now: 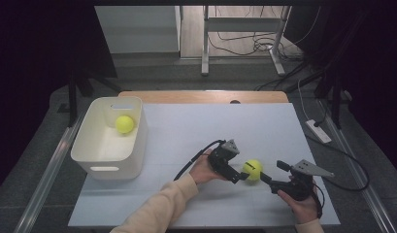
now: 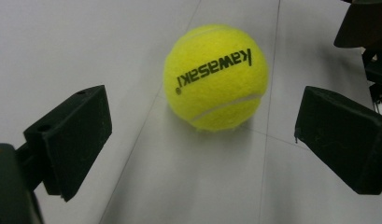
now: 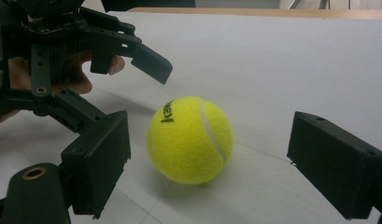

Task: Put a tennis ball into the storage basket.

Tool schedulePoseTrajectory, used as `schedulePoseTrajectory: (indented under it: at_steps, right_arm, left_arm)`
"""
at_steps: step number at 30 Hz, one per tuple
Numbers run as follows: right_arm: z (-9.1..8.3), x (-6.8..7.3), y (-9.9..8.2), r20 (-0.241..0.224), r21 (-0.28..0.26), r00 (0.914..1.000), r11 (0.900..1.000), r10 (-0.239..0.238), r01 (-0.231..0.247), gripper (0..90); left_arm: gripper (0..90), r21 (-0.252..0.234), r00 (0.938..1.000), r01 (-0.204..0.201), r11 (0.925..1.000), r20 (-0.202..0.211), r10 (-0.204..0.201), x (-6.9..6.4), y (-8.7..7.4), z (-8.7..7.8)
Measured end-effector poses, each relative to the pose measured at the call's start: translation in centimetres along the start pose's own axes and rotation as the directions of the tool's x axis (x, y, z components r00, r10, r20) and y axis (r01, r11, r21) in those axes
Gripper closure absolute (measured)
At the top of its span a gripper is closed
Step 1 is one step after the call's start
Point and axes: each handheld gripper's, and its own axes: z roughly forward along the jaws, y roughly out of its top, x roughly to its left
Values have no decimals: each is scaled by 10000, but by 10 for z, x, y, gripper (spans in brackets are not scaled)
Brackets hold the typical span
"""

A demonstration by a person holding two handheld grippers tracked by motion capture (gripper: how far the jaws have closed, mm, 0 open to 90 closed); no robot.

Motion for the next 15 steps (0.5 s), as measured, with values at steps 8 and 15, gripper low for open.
schedulePoseTrajectory:
  at_steps: [8, 15]
  right_arm:
    - [-1, 0, 1, 16, -49, 10000, 10000, 36, -36, 131]
    - [-2, 0, 1, 15, -89, 10000, 9999, 81, -81, 131]
  left_arm:
    - [45, 144, 9998, -176, 9997, -1, 176, -2, 4, 8]
    - [43, 351, 9996, -285, 9990, 63, 283, -4, 8, 21]
